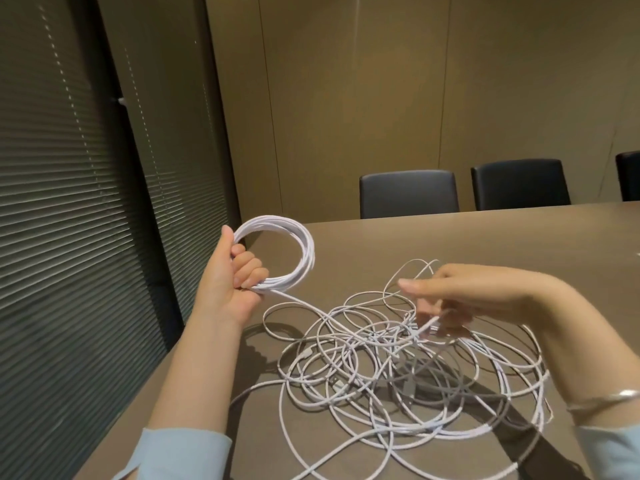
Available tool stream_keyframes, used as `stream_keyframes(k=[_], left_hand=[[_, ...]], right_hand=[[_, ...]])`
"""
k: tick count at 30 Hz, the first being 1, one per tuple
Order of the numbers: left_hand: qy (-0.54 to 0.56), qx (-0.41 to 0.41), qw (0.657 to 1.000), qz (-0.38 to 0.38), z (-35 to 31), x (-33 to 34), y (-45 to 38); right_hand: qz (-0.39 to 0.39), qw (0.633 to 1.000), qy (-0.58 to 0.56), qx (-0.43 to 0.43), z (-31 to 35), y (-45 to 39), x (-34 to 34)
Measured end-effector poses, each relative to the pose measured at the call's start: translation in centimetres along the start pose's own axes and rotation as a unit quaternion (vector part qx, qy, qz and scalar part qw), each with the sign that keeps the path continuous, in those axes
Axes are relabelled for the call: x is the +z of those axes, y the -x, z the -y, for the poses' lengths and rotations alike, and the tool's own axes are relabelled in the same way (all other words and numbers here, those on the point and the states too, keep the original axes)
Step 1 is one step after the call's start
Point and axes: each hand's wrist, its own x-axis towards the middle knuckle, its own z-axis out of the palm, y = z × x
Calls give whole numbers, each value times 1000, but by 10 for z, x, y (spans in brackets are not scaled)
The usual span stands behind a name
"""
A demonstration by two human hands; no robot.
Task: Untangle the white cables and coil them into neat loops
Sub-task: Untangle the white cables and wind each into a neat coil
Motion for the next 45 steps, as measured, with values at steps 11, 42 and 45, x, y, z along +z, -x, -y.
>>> stream_keyframes(k=[11, 42, 45], left_hand=[[-175, 22, 983, 46, 33, 20, 8], [-265, 69, 952, -135, 73, 36, 23], [-211, 39, 971, -105, 66, 34, 20]], right_hand=[[-166, 914, -303, -215, 37, -18, 30], [-158, 938, -234, -200, 47, -32, 52], [-204, 935, -197, -214, 42, -32, 51]])
